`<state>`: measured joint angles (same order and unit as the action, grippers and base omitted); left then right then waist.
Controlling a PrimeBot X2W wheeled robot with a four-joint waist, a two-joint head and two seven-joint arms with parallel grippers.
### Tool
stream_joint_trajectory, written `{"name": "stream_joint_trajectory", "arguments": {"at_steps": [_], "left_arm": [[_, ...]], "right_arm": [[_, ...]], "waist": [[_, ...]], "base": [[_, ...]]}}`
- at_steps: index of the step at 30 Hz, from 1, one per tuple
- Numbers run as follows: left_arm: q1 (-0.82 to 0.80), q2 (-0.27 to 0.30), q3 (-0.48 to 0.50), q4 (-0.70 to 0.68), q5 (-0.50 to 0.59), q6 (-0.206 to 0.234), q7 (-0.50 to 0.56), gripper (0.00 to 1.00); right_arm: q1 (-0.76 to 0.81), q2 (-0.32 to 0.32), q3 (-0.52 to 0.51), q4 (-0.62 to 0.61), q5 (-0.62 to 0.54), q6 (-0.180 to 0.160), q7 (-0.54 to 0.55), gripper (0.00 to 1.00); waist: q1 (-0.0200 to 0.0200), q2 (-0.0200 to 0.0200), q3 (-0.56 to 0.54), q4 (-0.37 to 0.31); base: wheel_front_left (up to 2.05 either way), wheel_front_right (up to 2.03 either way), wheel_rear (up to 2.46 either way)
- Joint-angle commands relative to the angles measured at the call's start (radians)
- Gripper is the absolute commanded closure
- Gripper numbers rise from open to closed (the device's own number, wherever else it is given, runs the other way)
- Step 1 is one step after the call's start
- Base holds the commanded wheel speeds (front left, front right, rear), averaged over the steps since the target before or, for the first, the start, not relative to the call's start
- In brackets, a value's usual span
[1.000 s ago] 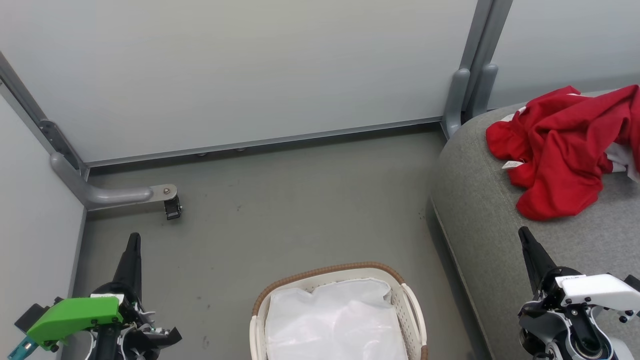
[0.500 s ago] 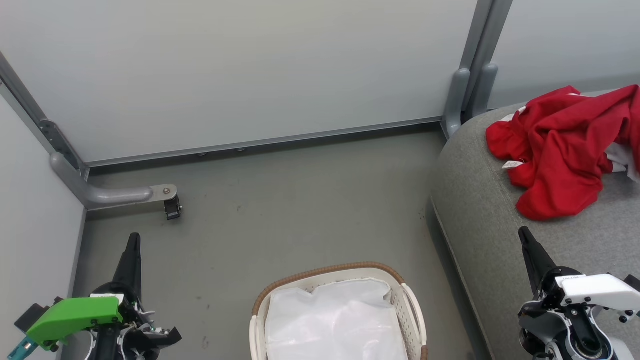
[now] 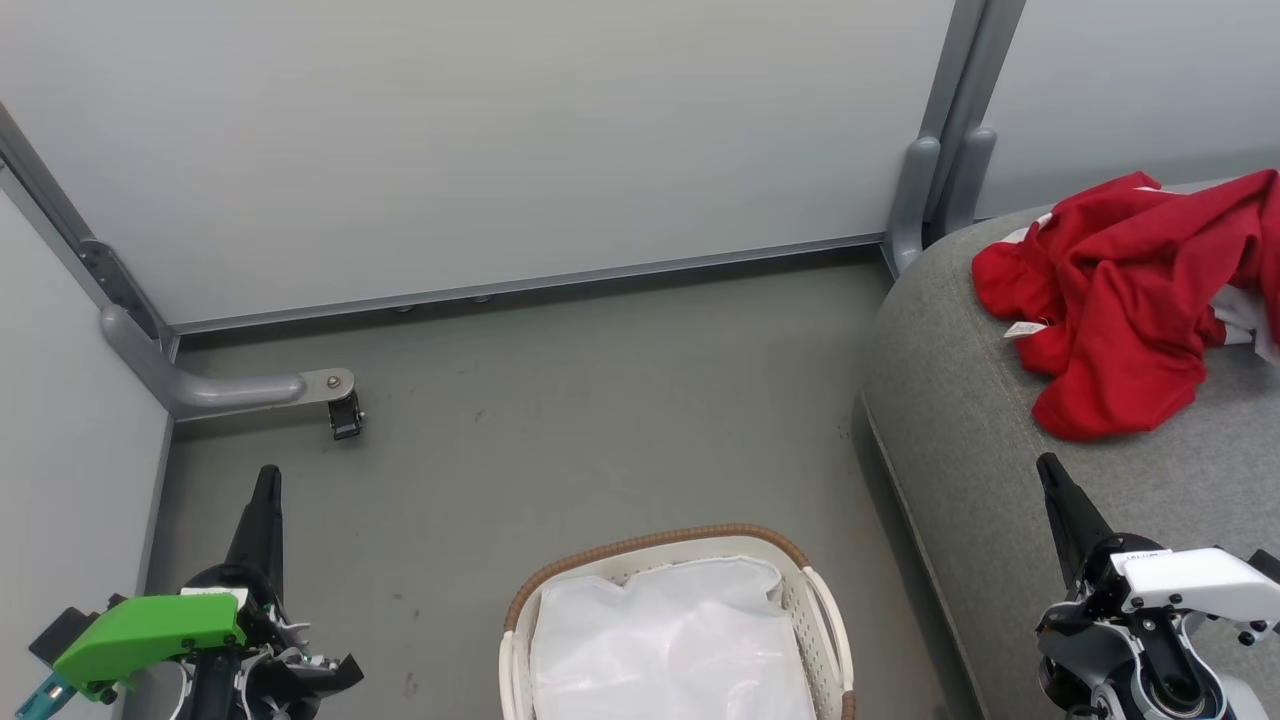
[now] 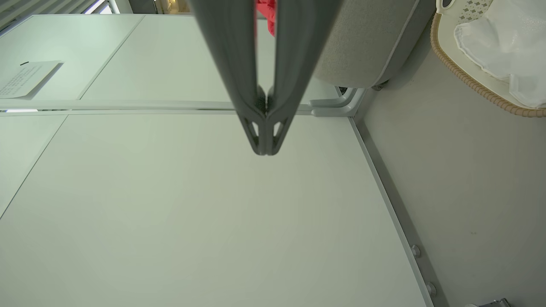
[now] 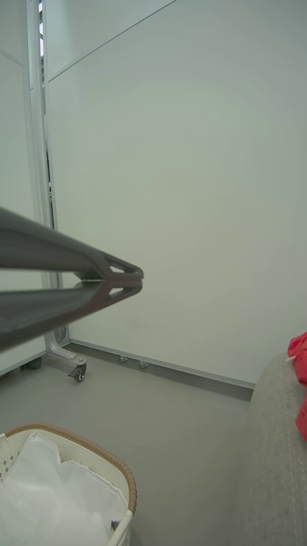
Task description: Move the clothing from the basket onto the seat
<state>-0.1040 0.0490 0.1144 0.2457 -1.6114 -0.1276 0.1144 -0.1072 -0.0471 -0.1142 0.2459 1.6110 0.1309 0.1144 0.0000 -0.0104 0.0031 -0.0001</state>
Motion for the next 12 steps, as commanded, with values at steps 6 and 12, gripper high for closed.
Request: {"name": "stream_joint_trajectory", "arguments": {"at_steps": [6, 12], "left_arm": [[-0.01, 0.003, 0.003, -0.002, -0.002, -0.006, 0.004, 1.0], [-0.01, 0.003, 0.003, -0.002, -0.002, -0.006, 0.004, 1.0]], "right_arm": [[-0.001, -0.006, -0.002, -0.004, 0.004, 0.0, 0.003, 1.0], [-0.001, -0.006, -0.002, -0.004, 0.004, 0.0, 0.003, 1.0]], "waist": [[0.0, 0.0104, 0.0, 0.0], [0.0, 0.0104, 0.0, 0.0]], "base": [[0.0, 0.0, 0.0], [0.0, 0.0, 0.0]]}}
